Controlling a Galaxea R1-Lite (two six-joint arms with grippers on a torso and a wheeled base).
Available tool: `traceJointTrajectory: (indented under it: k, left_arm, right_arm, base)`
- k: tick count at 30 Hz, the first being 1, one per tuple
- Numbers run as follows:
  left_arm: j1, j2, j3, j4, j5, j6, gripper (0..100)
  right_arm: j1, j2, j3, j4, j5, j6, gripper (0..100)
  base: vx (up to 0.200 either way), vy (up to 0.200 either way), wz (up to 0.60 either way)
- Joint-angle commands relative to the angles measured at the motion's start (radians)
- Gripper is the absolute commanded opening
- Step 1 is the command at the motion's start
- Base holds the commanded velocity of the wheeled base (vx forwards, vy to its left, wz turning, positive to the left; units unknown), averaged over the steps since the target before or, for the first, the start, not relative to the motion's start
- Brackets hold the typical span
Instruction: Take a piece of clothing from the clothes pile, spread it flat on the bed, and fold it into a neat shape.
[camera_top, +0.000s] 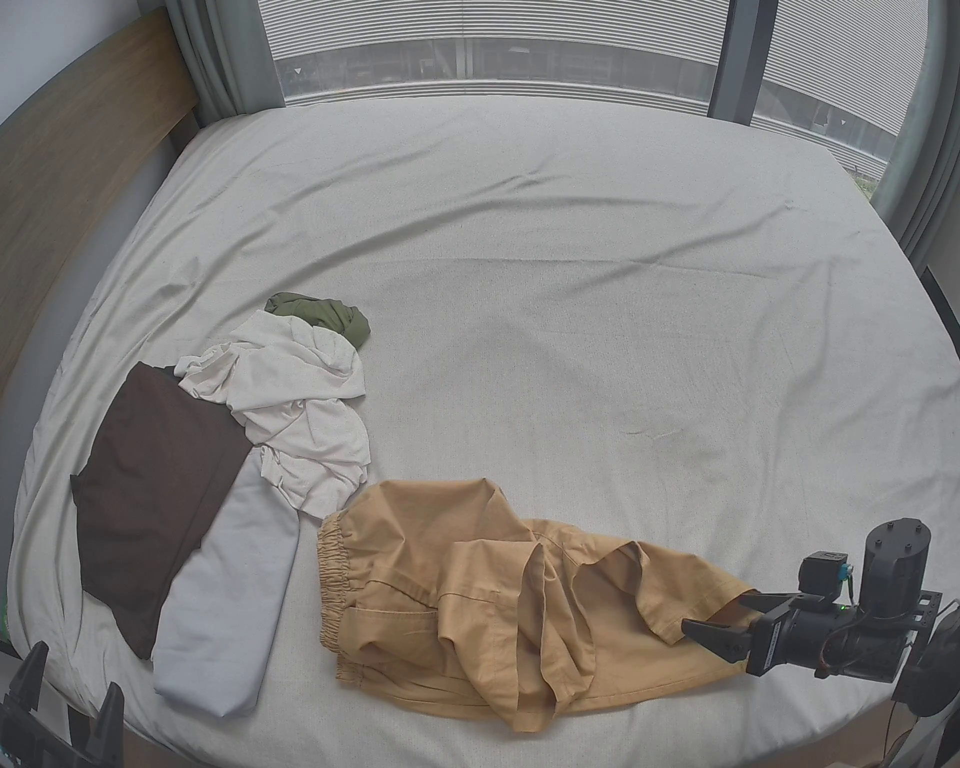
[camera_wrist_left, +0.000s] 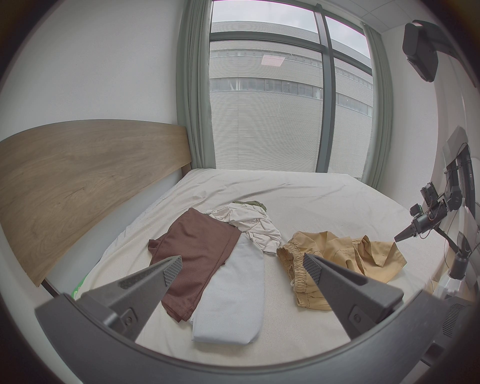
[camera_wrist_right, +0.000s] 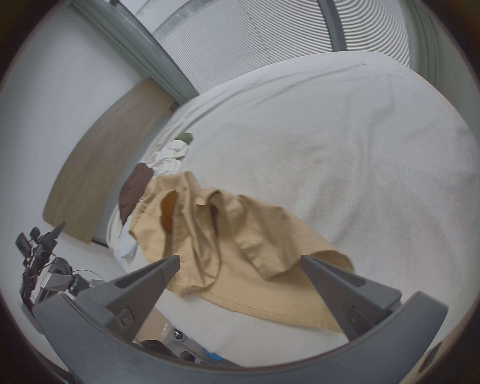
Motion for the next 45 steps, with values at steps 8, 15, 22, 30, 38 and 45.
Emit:
traceJointTrajectory:
  k: [8,15,22,30,38,45]
  left_arm:
    - [0.0,-0.016,0.018,0.0,0.0,0.0,100]
    - [0.0,-0.016,0.018,0.0,0.0,0.0,100]
    - [0.0,-0.016,0.018,0.0,0.0,0.0,100]
    - [0.0,-0.016,0.018,0.0,0.0,0.0,100]
    - [0.0,-0.016,0.018,0.0,0.0,0.0,100]
    - [0.0,-0.016,0.018,0.0,0.0,0.0,100]
  right_arm:
    - [0.143,0.04,-0.07,-0.043,0.004,0.011,100]
    - [0.221,0.08,-0.129,-0.043,0.003,0.045,100]
    - [0.276,0.116,-0.181,-0.043,0.004,0.047,100]
    - [0.301,0.152,-0.224,-0.04,0.004,0.047,100]
    - [0.336,0.233,-0.284,-0.043,0.006,0.05,100]
    - [0.353,0.281,-0.316,-0.043,0.006,0.059,100]
  base:
    - [0.0,0.0,0.0]
    - [0.0,0.0,0.0]
    - [0.0,0.0,0.0]
    - [0.0,0.0,0.0]
    - [0.0,0.0,0.0]
    - [0.0,0.0,0.0]
